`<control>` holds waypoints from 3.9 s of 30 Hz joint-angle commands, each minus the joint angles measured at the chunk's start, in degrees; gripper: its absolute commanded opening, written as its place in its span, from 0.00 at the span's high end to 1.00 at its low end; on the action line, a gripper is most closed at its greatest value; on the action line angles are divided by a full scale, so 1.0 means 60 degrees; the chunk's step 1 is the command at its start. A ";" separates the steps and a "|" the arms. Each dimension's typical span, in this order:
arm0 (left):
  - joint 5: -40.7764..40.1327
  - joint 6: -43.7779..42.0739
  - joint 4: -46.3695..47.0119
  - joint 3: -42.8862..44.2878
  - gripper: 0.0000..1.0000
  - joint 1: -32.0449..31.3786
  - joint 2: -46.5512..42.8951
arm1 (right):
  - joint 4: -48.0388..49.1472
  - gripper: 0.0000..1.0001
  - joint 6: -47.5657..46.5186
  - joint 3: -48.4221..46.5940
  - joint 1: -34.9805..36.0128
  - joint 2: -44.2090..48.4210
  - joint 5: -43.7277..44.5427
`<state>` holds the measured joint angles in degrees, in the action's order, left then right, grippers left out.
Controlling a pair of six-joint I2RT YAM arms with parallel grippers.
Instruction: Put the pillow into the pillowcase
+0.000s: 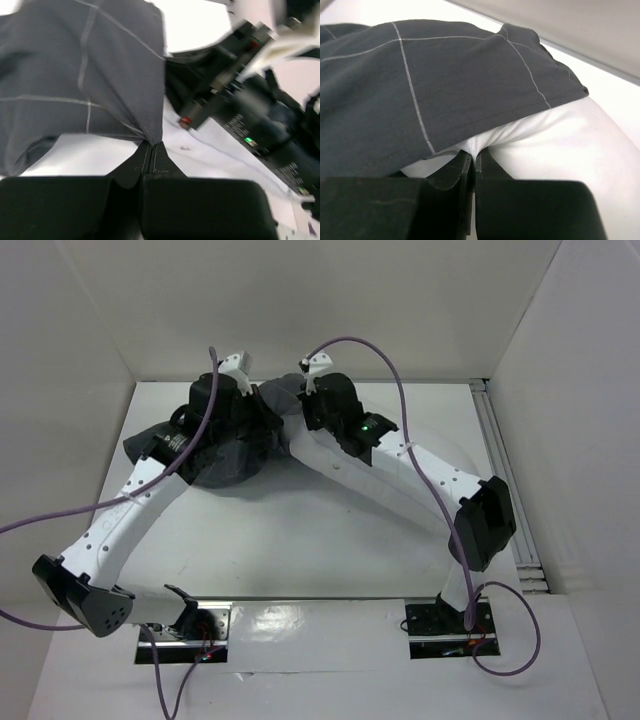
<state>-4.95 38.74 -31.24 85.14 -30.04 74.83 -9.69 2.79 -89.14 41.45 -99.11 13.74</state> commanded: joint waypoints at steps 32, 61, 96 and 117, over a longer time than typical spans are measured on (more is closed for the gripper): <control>0.5600 -0.0523 -0.0286 -0.0794 1.00 0.1550 0.0275 | 0.1101 1.00 0.2229 0.3091 0.0517 0.0184 -0.1512; -0.4168 -0.2678 -0.2936 0.3211 0.22 -0.0779 0.4857 | -0.6163 0.00 0.4941 0.4540 -0.5896 0.6175 0.1095; 0.5078 -0.1314 -0.1618 0.7199 1.00 -0.1248 0.7319 | -0.1503 1.00 0.5964 0.5592 -0.1903 0.7040 -0.1065; -0.2704 -0.2286 -0.1783 0.1124 0.11 -0.0911 0.0701 | -0.3599 0.00 0.3947 0.3345 -0.3583 0.6264 0.1049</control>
<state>-12.75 22.76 -45.54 101.06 -36.49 84.36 -31.40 30.52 -63.31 20.29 -63.75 17.17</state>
